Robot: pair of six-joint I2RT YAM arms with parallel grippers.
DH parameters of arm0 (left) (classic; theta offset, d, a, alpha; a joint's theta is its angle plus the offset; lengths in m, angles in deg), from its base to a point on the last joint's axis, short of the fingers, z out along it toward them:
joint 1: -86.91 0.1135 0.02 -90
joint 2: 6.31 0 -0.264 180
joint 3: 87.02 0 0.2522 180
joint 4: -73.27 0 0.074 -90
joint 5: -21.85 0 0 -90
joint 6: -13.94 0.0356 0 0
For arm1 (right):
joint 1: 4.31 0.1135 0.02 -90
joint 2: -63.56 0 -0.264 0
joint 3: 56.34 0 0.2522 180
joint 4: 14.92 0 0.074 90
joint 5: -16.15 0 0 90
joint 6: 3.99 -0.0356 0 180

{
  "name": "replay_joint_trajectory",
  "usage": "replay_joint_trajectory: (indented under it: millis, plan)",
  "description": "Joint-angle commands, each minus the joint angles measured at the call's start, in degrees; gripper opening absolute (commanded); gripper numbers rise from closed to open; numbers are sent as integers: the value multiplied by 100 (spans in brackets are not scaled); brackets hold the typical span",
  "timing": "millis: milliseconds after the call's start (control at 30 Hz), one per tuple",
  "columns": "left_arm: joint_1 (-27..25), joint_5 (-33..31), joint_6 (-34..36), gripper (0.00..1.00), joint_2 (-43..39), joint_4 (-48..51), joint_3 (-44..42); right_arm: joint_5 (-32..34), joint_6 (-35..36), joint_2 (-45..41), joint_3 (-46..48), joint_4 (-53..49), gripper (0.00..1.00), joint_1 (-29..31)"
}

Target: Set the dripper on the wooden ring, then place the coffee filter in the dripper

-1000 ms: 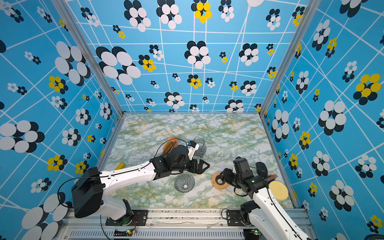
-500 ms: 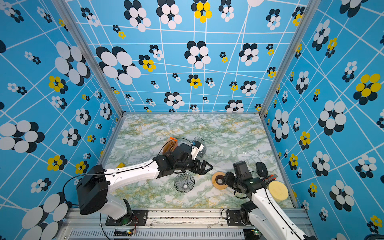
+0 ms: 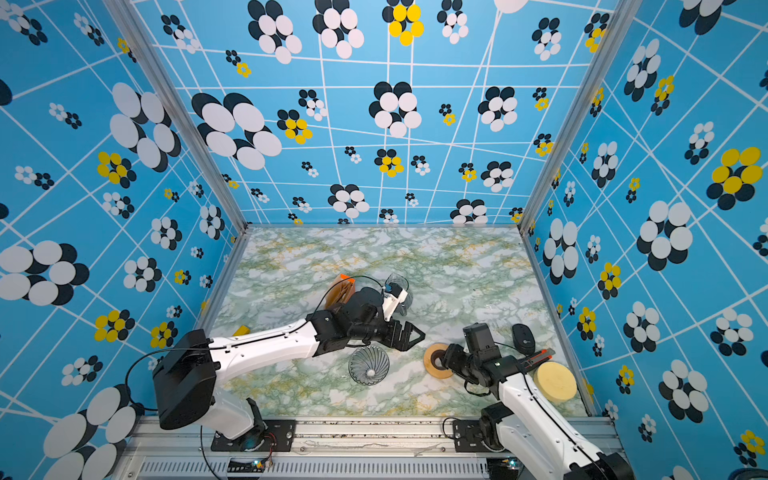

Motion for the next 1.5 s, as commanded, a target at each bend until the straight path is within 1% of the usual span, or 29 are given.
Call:
replay_joint_trajectory:
  millis: [0, 167, 333, 567, 700, 1033, 1267, 1467]
  plan:
    - [57, -130, 79, 99, -226, 78, -3, -267, -24, 7, 58, 329, 58, -35]
    - [215, -57, -39, 99, -358, -38, -141, -378, -36, -32, 72, 519, 55, -36]
    - [270, -56, -1, 99, -388, 30, -170, -495, 19, 42, 79, 678, 49, -38]
    - [284, -70, -34, 99, -406, -33, -224, -471, 53, 75, 42, 716, 43, -34]
    - [304, 5, -136, 99, -384, -220, -317, -442, 79, 142, 43, 706, 38, -38]
    - [371, 86, -390, 99, -394, -479, -500, -372, 138, 153, 27, 664, 31, -38]
    - [378, 200, -586, 99, -287, -556, -473, -342, 162, 152, -8, 659, 25, -34]
    - [315, 289, -738, 99, -41, -553, -377, -302, 203, 117, -42, 583, 23, -34]
